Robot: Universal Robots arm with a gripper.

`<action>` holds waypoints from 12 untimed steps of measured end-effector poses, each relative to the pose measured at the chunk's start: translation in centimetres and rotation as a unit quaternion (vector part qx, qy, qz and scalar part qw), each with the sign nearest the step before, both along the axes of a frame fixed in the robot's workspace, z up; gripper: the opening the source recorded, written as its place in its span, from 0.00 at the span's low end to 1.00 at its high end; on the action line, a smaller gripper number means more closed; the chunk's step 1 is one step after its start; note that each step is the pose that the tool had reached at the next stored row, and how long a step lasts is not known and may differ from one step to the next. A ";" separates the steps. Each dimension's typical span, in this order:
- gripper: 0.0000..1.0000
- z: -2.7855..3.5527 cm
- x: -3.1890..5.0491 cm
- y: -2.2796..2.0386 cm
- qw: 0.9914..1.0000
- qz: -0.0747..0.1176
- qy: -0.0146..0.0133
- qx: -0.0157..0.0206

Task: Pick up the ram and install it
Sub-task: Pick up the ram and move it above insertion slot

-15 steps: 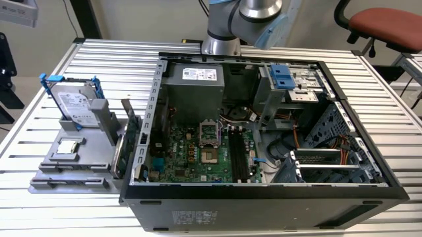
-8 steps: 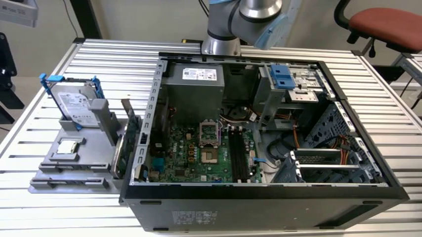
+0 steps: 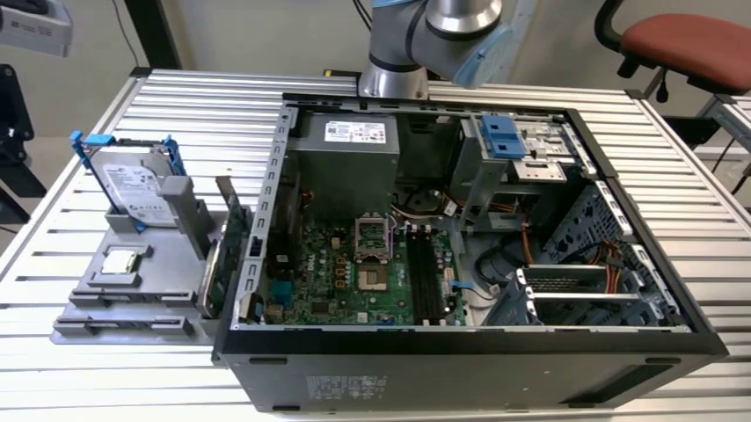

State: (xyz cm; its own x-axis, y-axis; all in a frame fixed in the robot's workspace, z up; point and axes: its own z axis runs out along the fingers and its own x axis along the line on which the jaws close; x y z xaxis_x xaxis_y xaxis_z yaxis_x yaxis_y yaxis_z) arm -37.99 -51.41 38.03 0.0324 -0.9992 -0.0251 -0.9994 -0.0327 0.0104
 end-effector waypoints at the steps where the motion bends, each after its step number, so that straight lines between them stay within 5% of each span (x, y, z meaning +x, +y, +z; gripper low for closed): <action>1: 1.00 -0.11 0.00 0.00 1.000 0.000 0.000 0.000; 12: 1.00 -1.05 0.00 0.00 1.000 0.001 0.001 0.001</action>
State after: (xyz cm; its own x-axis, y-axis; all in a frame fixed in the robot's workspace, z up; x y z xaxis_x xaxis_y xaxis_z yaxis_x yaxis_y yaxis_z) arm -37.99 -51.41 36.99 0.0338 -0.9990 -0.0280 -0.9993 -0.0341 0.0117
